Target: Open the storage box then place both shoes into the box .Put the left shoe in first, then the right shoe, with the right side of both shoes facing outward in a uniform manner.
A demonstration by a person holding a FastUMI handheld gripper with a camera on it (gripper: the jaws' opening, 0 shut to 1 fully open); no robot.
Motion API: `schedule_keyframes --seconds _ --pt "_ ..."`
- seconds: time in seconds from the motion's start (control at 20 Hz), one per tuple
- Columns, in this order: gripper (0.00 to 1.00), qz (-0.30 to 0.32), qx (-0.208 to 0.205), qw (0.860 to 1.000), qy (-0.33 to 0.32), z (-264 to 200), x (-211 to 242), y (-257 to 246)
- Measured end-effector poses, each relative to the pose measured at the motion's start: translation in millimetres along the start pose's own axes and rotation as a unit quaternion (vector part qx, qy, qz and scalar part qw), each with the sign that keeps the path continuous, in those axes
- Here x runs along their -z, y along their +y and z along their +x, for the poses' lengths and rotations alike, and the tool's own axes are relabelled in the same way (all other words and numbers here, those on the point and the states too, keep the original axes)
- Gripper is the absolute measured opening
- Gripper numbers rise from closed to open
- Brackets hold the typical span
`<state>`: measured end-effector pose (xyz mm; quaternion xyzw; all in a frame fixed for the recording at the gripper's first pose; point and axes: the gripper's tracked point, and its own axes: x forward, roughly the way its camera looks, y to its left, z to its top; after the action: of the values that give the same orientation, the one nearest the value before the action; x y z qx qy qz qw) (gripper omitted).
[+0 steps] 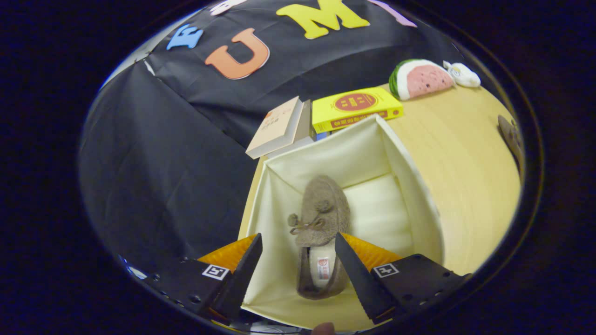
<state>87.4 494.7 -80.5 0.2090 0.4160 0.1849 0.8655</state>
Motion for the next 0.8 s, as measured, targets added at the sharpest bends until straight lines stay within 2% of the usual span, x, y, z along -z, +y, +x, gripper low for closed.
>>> schedule_keyframes --seconds 0.15,0.35,0.55,0.8 --pt "0.96 -0.044 -0.012 0.998 -0.031 -25 -15 0" --pt "0.96 -0.108 -0.026 0.99 -0.083 -70 -41 -26" --pt "0.96 -0.142 -0.03 0.978 -0.15 -136 -79 -73" --pt "0.96 -0.172 -0.01 0.962 -0.211 -225 -121 -166"
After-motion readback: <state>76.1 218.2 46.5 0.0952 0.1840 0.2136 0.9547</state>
